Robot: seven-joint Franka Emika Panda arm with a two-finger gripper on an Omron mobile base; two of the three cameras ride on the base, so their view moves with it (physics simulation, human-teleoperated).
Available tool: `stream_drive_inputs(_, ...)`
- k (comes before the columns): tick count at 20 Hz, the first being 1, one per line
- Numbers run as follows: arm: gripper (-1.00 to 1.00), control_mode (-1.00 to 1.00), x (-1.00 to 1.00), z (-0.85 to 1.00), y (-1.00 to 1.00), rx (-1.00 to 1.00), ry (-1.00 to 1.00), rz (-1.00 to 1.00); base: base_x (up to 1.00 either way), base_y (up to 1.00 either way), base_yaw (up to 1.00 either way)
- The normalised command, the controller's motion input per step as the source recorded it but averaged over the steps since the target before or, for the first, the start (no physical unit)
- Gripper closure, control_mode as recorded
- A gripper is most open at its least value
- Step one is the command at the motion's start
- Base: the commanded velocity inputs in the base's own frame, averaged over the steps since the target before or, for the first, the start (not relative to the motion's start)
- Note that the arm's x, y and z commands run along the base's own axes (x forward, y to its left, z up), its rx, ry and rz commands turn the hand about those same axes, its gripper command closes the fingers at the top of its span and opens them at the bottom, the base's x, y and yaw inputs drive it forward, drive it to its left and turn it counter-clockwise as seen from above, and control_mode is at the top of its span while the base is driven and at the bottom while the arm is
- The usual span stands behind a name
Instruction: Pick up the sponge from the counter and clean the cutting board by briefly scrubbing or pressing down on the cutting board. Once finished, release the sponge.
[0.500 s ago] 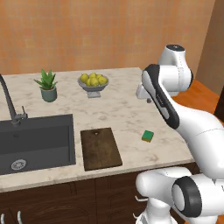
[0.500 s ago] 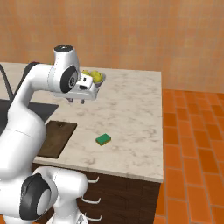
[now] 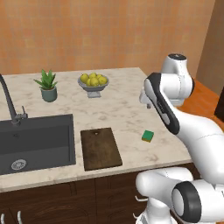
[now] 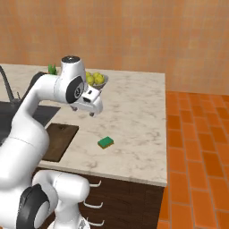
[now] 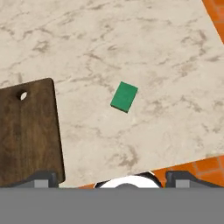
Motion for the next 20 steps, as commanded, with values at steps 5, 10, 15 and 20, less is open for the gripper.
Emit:
stream_drive_inputs(5, -1.00, -1.00, 0.02, -0.63, -0.30, 0.15, 0.00, -0.26, 0.00, 0.00, 0.00)
stream_drive_inputs(10, -1.00, -1.00, 0.16, -0.60, -0.07, 0.04, 0.01, -0.11, 0.00, 0.00, 0.00)
stream_drive_inputs(15, -1.00, -1.00, 0.23, -0.43, 0.00, 0.00, 0.02, -0.03, 0.00, 0.00, 0.00)
stream_drive_inputs(20, -1.00, -1.00, 0.23, -0.36, 0.00, 0.00, 0.00, 0.00, 0.00, 0.00, 0.00)
